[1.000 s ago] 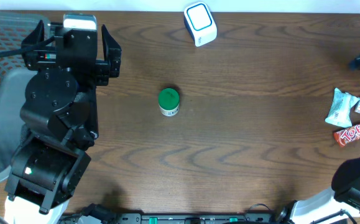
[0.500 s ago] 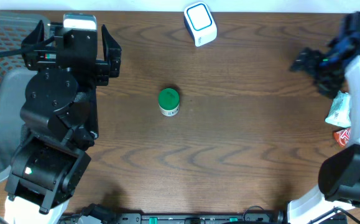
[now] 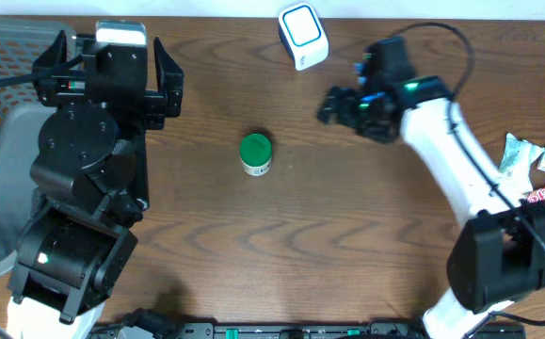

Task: Scan the item barcode
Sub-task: 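Reach the right gripper to the green-lidded jar and grasp it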

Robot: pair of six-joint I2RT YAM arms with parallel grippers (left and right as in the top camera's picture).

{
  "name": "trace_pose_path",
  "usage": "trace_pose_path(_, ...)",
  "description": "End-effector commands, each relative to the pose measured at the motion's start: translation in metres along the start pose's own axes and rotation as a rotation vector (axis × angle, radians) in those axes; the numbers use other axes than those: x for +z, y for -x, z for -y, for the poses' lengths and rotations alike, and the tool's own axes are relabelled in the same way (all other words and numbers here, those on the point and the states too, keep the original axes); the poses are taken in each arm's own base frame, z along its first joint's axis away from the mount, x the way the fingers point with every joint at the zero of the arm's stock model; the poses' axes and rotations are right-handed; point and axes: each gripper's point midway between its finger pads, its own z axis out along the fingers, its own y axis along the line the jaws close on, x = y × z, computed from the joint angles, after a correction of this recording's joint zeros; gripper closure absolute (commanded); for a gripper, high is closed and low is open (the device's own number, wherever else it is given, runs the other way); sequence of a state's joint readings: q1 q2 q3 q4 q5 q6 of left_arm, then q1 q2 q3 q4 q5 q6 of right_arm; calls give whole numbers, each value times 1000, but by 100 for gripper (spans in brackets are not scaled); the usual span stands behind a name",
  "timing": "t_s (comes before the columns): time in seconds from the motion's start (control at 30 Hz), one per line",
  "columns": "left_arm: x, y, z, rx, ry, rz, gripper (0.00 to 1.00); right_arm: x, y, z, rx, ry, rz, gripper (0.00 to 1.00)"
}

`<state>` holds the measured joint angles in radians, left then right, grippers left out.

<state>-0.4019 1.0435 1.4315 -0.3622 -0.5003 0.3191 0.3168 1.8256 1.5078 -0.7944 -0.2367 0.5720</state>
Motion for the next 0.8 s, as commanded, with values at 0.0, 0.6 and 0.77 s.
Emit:
trace_pose_path(0.0, -4, 7, -7, -4, 15, 18, 0, 15, -15, -37, -33, -15, 45, 1)
trace_pose_path(0.6, -4, 7, -7, -4, 15, 18, 0, 99, -21, -120, -284, -7, 35, 1)
trace_pose_path(0.77, -4, 7, -7, -4, 15, 18, 0, 107, -38, -125, -322, -59, 22, 1)
